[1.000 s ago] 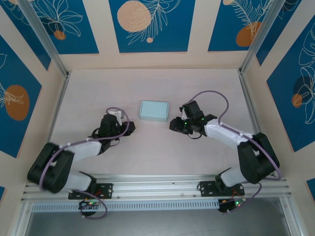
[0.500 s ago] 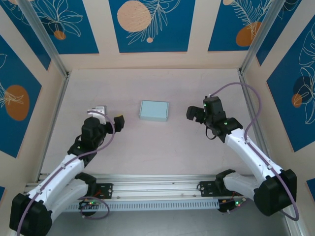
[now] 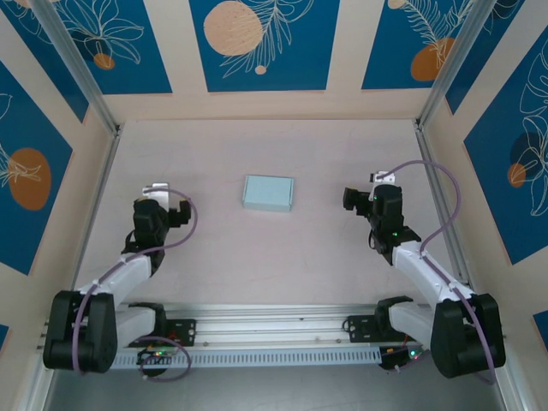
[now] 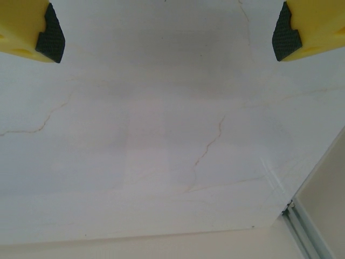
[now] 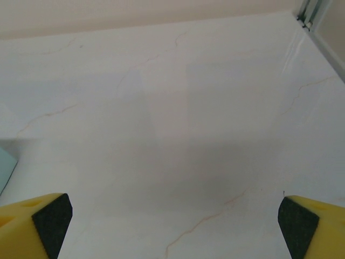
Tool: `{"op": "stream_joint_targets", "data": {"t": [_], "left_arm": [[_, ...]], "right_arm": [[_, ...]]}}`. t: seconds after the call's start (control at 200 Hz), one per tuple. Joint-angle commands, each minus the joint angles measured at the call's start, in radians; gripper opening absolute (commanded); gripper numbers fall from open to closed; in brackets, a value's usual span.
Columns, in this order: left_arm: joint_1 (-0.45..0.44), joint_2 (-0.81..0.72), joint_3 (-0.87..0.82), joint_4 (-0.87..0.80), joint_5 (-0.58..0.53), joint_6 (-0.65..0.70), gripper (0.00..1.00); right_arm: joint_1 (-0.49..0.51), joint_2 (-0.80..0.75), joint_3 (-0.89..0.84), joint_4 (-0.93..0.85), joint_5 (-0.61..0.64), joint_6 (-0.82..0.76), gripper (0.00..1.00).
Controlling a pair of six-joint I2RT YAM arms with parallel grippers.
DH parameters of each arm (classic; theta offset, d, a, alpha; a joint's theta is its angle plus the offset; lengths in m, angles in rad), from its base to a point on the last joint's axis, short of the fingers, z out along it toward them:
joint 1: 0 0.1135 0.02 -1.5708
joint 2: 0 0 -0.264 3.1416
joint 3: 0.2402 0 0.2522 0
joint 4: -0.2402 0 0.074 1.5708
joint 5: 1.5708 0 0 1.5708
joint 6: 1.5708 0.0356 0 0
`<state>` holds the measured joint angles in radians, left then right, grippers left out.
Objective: Fold the paper box
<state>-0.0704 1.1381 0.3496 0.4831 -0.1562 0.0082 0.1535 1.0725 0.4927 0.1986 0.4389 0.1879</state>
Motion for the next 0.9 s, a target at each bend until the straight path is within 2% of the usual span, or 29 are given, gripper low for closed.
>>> {"op": "stream_joint_targets", "data": {"t": [0.0, 0.3, 0.4, 0.545, 0.83, 0.895], "left_arm": [[0.012, 0.034, -0.037, 0.191, 0.094, 0.049, 1.00], [0.012, 0.183, -0.059, 0.355, 0.193, 0.044, 1.00], [0.012, 0.271, -0.075, 0.477, 0.197, 0.056, 1.00], [0.012, 0.401, -0.026, 0.511, 0.226, 0.072, 1.00], [0.027, 0.400, 0.041, 0.370, 0.251, 0.058, 1.00], [0.034, 0.403, 0.052, 0.352, 0.218, 0.037, 1.00]], "right_arm": [[-0.020, 0.036, -0.037, 0.207, -0.065, -0.038, 0.99], [-0.032, 0.147, -0.102, 0.387, -0.133, -0.072, 1.00], [-0.033, 0.192, -0.105, 0.433, -0.133, -0.102, 1.00], [-0.035, 0.265, -0.098, 0.506, -0.147, -0.148, 1.00], [-0.089, 0.386, -0.103, 0.607, -0.296, -0.148, 1.00], [-0.109, 0.398, -0.108, 0.627, -0.336, -0.138, 1.00]]}}
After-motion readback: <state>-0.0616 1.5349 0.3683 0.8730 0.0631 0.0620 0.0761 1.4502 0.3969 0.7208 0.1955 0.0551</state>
